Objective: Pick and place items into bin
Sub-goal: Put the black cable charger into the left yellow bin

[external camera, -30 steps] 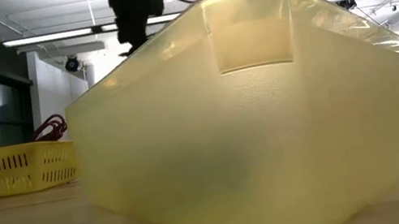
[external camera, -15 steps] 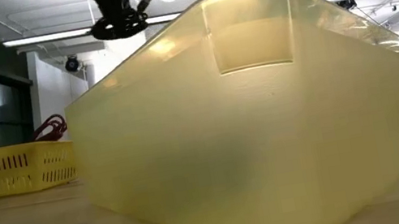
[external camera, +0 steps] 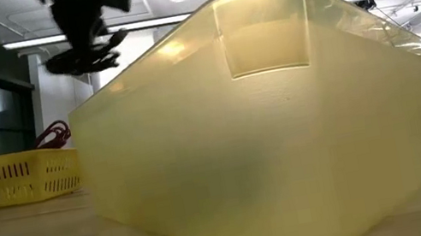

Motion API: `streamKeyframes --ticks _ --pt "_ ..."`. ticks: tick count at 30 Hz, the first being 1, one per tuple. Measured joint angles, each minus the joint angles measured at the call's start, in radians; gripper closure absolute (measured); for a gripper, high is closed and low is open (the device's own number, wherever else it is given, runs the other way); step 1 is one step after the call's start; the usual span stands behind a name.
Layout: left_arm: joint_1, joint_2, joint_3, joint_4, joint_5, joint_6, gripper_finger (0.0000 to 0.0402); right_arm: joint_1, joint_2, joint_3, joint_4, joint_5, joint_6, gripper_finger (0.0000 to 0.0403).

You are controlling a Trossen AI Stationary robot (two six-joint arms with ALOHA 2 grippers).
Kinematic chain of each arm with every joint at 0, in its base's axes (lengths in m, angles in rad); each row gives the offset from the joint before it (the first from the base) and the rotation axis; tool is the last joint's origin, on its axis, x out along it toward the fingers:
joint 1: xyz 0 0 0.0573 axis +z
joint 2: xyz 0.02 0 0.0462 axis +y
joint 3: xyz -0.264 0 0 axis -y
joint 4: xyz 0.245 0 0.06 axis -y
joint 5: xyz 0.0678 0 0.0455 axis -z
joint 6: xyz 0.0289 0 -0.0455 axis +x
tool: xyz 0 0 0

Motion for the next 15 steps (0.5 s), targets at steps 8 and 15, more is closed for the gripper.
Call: streamKeyframes --ticks 8,15 --pt "-0.073 -0.198 -0.278 0.189 -0.024 -0.053 0.0401 0.0 0.0 0.0 0.014 0.005 0.038 0.0192" --pt "-0.075 -0.319 -0.452 0.215 -0.018 -0.075 0.0401 0.008 0.0 0.0 0.037 0.054 0.111 0.0192"
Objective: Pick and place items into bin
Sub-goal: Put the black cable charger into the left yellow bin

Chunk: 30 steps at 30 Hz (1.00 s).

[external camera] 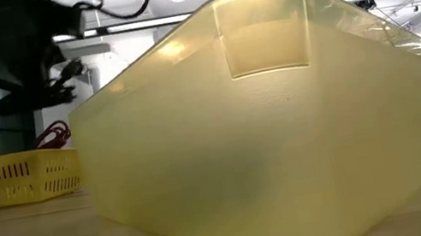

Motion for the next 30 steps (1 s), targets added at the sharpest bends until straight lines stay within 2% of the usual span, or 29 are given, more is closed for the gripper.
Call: streamKeyframes --ticks 5,13,22,30 --pt "0.0 -0.041 -0.094 0.002 0.033 -0.05 0.0401 0.022 0.0 0.0 0.003 0.059 0.033 0.0192" --pt "0.001 -0.055 -0.207 0.083 0.039 -0.026 0.0401 0.06 0.0 0.0 0.007 0.136 0.133 0.0192" --pt "0.001 -0.054 -0.231 0.105 0.029 -0.025 0.0398 0.126 0.001 0.0 0.061 0.219 0.192 0.0192" --pt "0.001 -0.054 -0.231 0.104 -0.006 -0.071 0.0341 0.164 0.001 0.0 0.066 0.274 0.232 0.0192"
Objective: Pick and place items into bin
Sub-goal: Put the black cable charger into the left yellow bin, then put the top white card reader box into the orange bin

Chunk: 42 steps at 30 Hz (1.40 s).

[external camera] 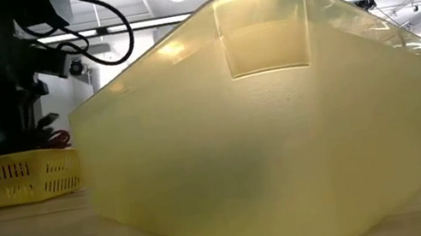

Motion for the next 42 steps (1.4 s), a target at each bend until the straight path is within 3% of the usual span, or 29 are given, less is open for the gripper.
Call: streamKeyframes --ticks 13,23,30,35,42 --pt "-0.001 0.0 0.024 -0.049 0.04 -0.058 0.025 0.024 0.0 0.0 0.0 0.023 0.006 0.0192" --pt "-0.001 0.0 0.289 -0.076 -0.059 -0.055 0.0243 0.022 0.0 0.0 -0.001 0.03 0.006 0.0192" --pt "-0.001 0.0 0.424 0.082 -0.048 -0.052 0.0247 0.025 0.0 0.0 -0.005 0.034 0.005 0.0192" --pt "-0.001 0.018 0.429 0.266 -0.018 -0.027 0.0246 0.032 0.0 0.0 -0.005 0.034 0.0 0.0192" --pt "-0.001 0.127 0.428 0.353 0.04 -0.067 0.0245 0.032 0.0 0.0 -0.008 0.024 -0.022 0.0192"
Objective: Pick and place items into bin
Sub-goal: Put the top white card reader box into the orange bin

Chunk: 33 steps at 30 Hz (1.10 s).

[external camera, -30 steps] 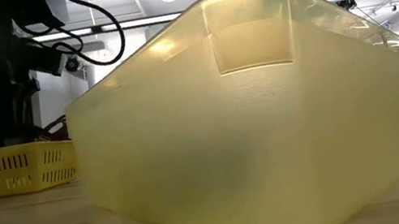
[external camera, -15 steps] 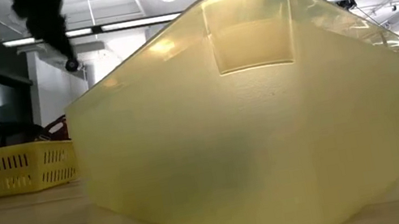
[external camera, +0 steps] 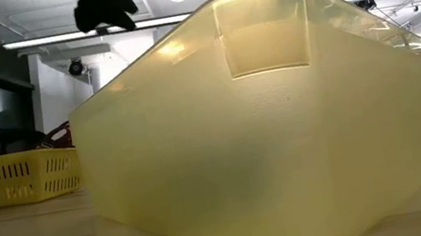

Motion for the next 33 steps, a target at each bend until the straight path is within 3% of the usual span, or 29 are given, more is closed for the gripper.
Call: streamKeyframes --ticks 9,15,24,33 --pt "0.001 0.168 -0.001 0.053 0.079 -0.065 0.0245 0.0 0.0 0.0 -0.005 -0.016 -0.033 0.0192" --pt "0.043 0.185 -0.001 0.043 0.041 -0.208 0.0247 0.0 0.0 0.0 -0.013 -0.022 -0.033 0.0192" --pt "0.271 0.185 -0.001 -0.092 0.073 -0.574 0.0248 0.0 0.0 0.0 -0.012 -0.04 -0.04 0.0192" --pt "0.435 0.185 -0.001 -0.24 -0.006 -0.61 0.0248 0.0 0.0 0.0 -0.012 -0.062 -0.115 0.0192"
